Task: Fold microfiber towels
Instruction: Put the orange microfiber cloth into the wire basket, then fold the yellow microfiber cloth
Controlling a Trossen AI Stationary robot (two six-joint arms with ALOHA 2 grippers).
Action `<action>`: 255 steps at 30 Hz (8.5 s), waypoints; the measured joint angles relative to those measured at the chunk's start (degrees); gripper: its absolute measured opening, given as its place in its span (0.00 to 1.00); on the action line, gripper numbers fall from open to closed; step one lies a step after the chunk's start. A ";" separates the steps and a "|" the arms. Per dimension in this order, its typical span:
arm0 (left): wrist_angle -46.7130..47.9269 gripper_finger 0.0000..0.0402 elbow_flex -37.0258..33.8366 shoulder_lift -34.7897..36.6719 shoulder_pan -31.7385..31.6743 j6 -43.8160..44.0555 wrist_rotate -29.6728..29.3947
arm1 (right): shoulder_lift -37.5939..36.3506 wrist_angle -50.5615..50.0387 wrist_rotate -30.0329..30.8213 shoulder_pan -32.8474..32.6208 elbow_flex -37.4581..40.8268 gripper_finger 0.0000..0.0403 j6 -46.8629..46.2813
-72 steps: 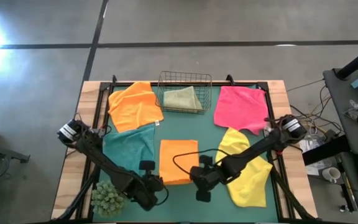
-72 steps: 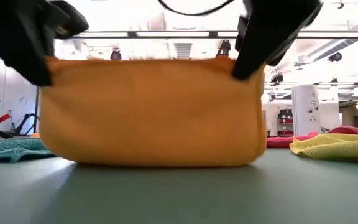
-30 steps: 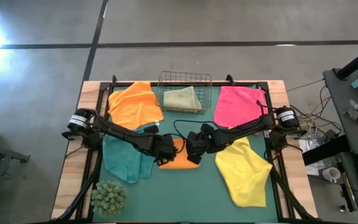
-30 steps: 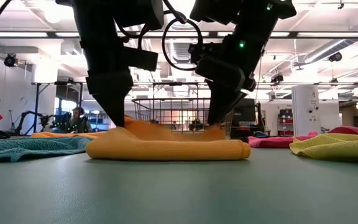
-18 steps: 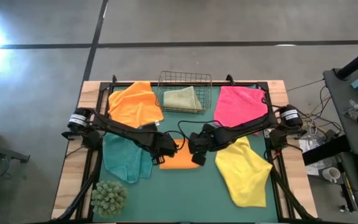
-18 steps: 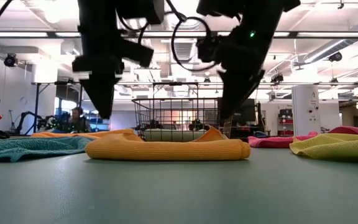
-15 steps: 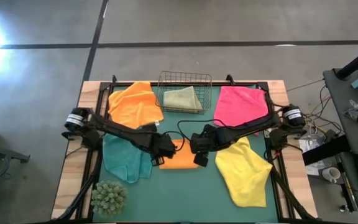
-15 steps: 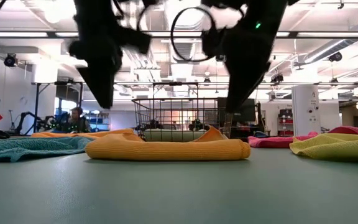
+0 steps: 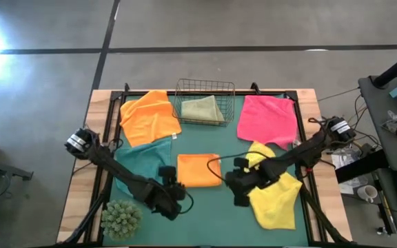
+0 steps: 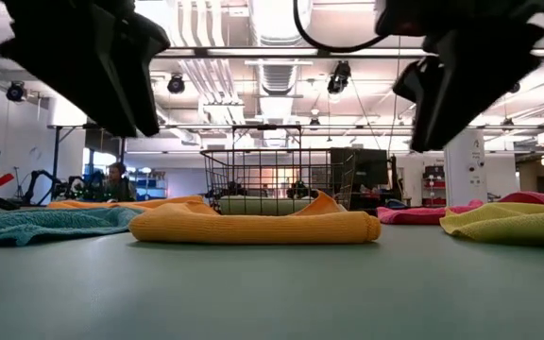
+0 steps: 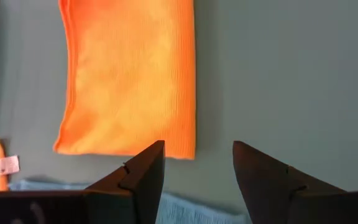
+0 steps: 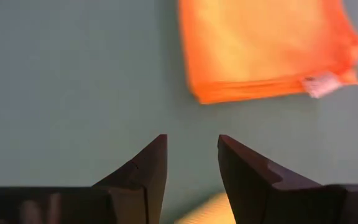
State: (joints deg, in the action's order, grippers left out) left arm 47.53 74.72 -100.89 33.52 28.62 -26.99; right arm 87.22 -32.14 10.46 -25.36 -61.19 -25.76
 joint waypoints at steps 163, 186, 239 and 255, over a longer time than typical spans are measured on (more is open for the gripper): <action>-28.92 0.00 -0.57 1.44 -61.07 -66.64 2.76 | 22.29 -14.27 -18.01 59.40 -38.71 0.02 42.33; -11.76 0.00 3.37 2.15 -60.81 -63.32 14.79 | 21.92 -18.58 -22.06 59.25 -38.77 0.02 42.27; 0.50 0.32 9.58 10.87 -49.25 -50.62 16.47 | -19.89 -29.62 -21.20 47.71 -11.78 0.32 5.98; -10.63 0.32 -1.33 10.89 -34.34 -38.30 16.51 | -26.34 -23.65 -7.92 14.57 7.83 0.30 -33.12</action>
State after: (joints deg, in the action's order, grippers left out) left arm 36.89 73.38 -90.00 -0.82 -9.68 -10.48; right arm 60.88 -55.79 2.54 -10.79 -53.36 -58.89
